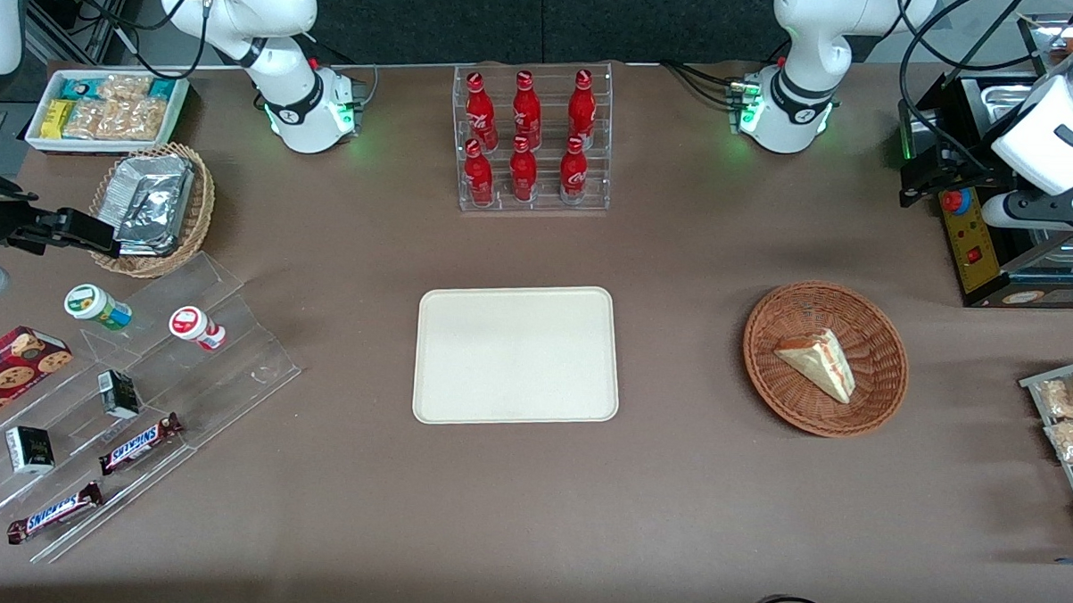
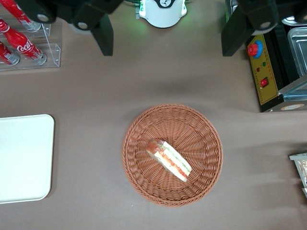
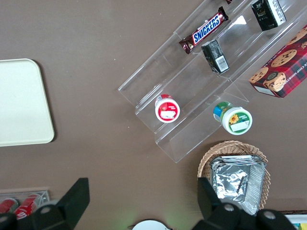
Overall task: Place sandwich from basket to tray
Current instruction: 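Move the open left gripper over the wrapped sandwich in the wicker basket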
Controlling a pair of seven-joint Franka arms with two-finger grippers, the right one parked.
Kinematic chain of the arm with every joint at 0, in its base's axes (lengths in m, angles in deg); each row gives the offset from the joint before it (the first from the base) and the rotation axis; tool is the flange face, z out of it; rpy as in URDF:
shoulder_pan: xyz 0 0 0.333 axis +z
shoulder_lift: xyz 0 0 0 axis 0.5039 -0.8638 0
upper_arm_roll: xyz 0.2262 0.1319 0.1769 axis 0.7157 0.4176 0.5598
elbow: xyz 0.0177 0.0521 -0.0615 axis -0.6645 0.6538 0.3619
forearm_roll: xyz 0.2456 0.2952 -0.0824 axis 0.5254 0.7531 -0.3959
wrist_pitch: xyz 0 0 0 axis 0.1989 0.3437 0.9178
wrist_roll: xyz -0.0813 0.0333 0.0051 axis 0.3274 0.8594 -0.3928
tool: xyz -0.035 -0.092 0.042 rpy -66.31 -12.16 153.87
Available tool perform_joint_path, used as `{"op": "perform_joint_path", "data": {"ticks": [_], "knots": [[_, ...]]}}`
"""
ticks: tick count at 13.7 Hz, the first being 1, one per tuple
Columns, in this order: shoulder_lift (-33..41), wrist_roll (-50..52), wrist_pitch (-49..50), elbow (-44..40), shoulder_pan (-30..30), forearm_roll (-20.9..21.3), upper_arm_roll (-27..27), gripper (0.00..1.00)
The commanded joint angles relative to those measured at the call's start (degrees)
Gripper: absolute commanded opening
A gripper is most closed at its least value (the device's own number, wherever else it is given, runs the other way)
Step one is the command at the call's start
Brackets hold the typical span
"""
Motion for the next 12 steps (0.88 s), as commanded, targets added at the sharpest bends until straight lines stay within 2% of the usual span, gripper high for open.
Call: {"op": "perform_joint_path", "data": {"ticks": [1, 5, 8, 12], "knots": [[-0.2, -1.0, 0.5, -1.2, 0.1, -0.7, 0.1, 0.99], [-1.6, 0.5, 0.1, -0.7, 0.4, 0.2, 0.2, 0.99], [-1.5, 3.7, -2.7, 3.3, 0.6, 2.5, 0.3, 0.99], [-1.7, 21.4, -8.7, 7.9, 1.0, 2.0, 1.3, 0.99]]}}
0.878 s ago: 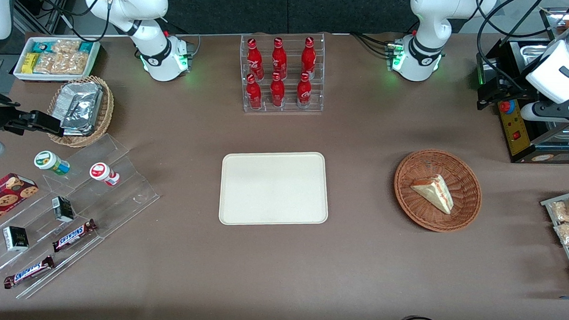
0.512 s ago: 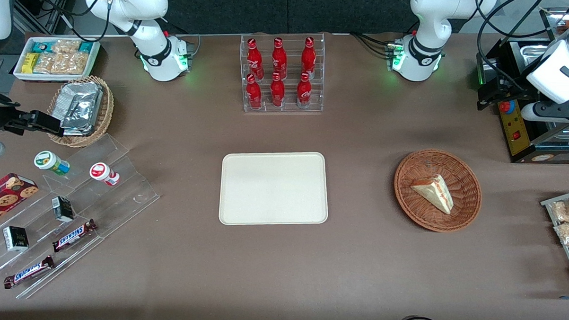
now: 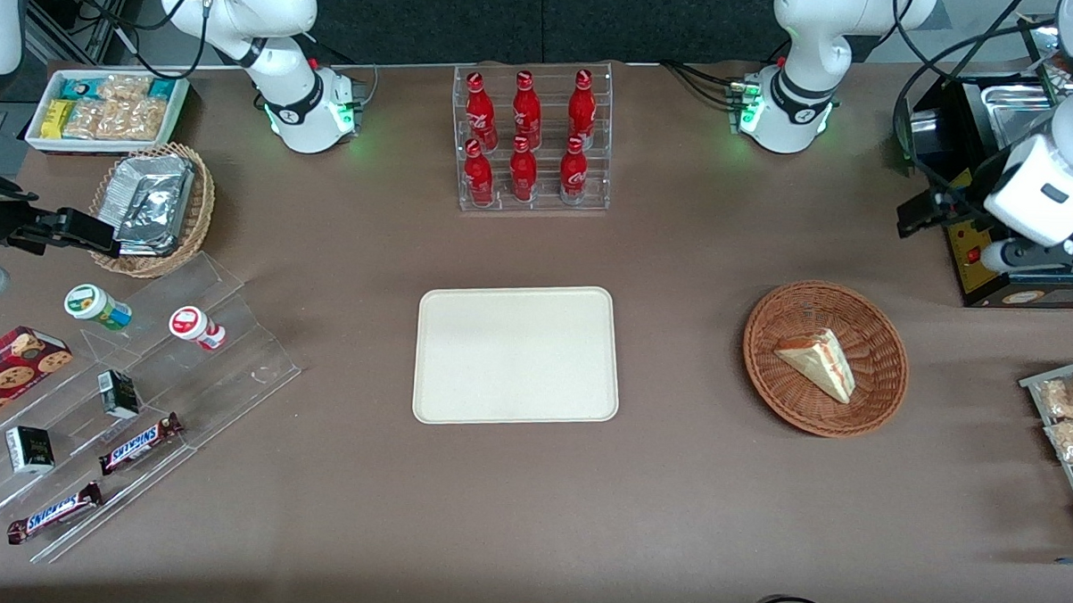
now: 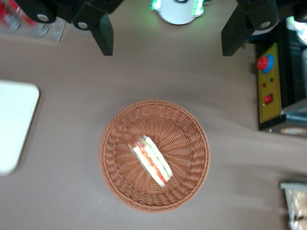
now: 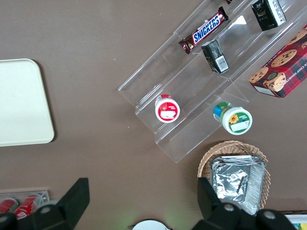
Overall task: Place sandwich from basket to tray
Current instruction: 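Move the open left gripper over the wrapped sandwich in the wicker basket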
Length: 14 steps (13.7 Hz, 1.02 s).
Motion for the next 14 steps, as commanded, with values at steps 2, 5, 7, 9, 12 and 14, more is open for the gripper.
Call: {"op": "perform_joint_path", "data": {"ticks": [2, 5, 7, 9, 12, 14], "knots": [[0.8, 13.5, -8.2, 6.9, 0.5, 0.1, 0.9, 0.99], [1.0, 24.7, -17.7, 14.4, 0.5, 0.3, 0.9, 0.99], [0.6, 30.9, -24.2, 18.8, 0.5, 0.4, 0.9, 0.99], [0.4, 34.8, -31.4, 24.1, 0.5, 0.6, 0.9, 0.99], [-2.5, 40.8, -40.6, 28.8, 0.8, 0.3, 0.9, 0.99], [-4.3, 41.9, -42.6, 28.9, 0.7, 0.6, 0.9, 0.99]]}}
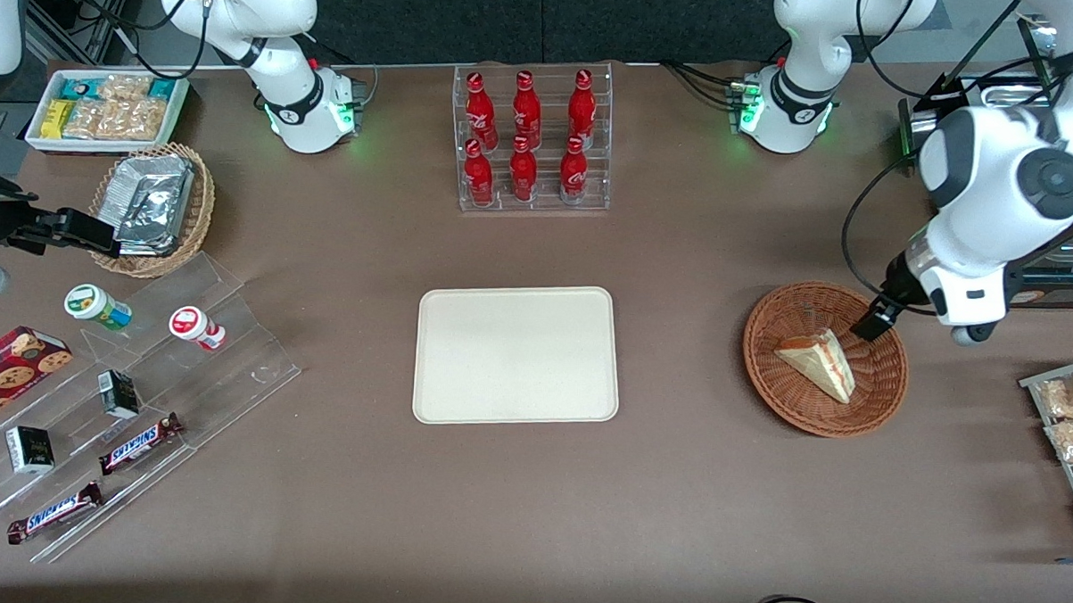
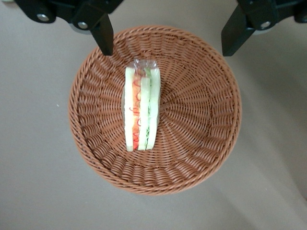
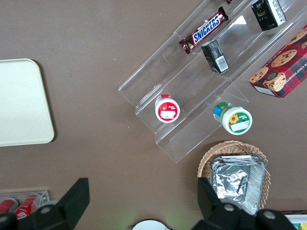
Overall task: Place sandwich from basket to tray
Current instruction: 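Lower the left gripper onto the sandwich and close its fingers on it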
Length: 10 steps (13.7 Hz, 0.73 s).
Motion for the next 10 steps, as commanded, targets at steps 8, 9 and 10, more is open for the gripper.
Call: {"op": "perform_joint_path", "data": {"ticks": [8, 9, 10], "knots": [[-7.9, 5.7, -9.5, 0.9, -0.3, 0.7, -0.6, 0.99], [-8.1, 5.7, -10.2, 1.5, -0.4, 0.7, -0.7, 0.99], [-8.3, 5.7, -10.8, 1.9, -0.4, 0.9, -0.7, 0.99]]}}
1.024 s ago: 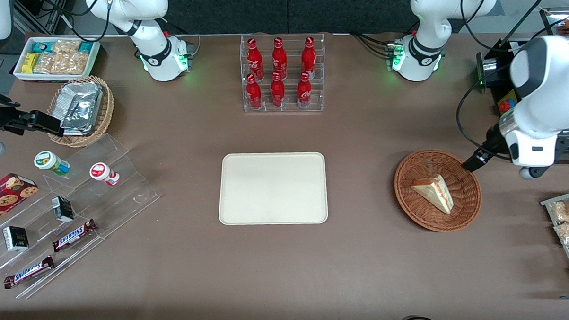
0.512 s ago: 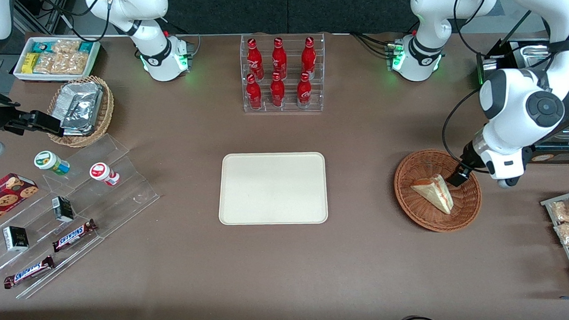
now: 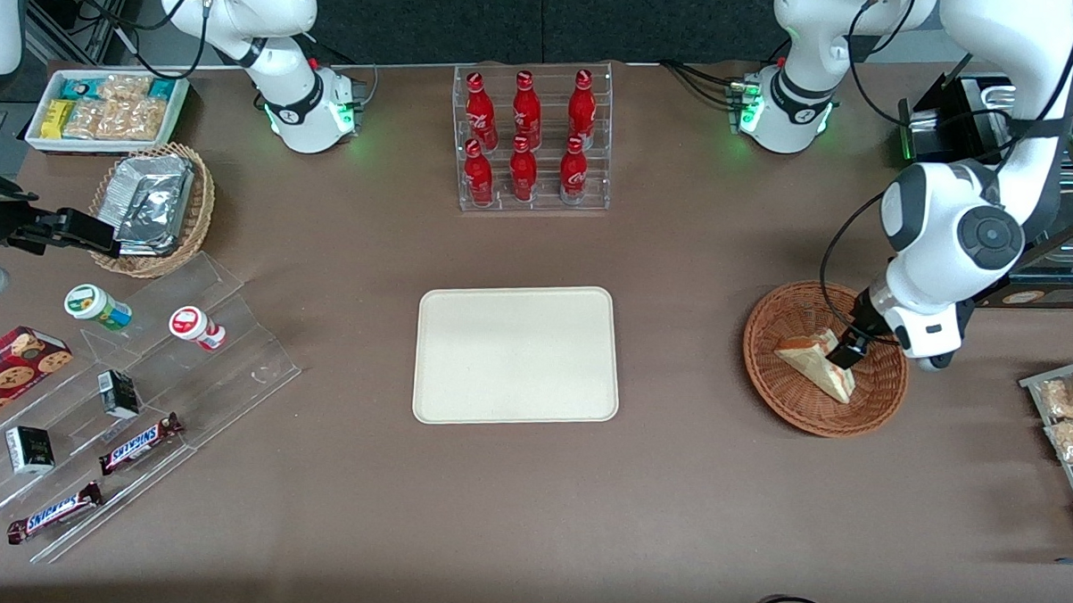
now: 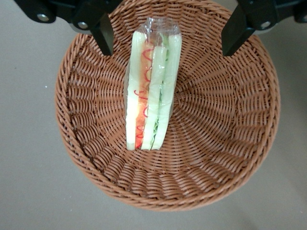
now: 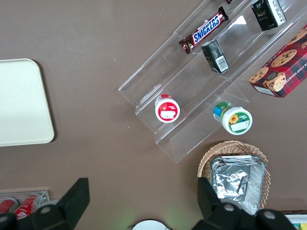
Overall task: Place sandwich from basket to tray
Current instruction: 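Lower the left gripper onto the sandwich and close its fingers on it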
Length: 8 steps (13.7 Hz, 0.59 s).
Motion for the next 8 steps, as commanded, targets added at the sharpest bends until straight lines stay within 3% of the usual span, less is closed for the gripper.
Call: {"op": "perform_joint_path", "data": {"ticks": [1, 8], "knots": [[-0.4, 1.6, -2.0, 1.5, -0.3, 1.0, -0.4, 0.99], [-2.1, 1.5, -7.8, 5.2, -0.9, 1.0, -0.3, 0.99]]}}
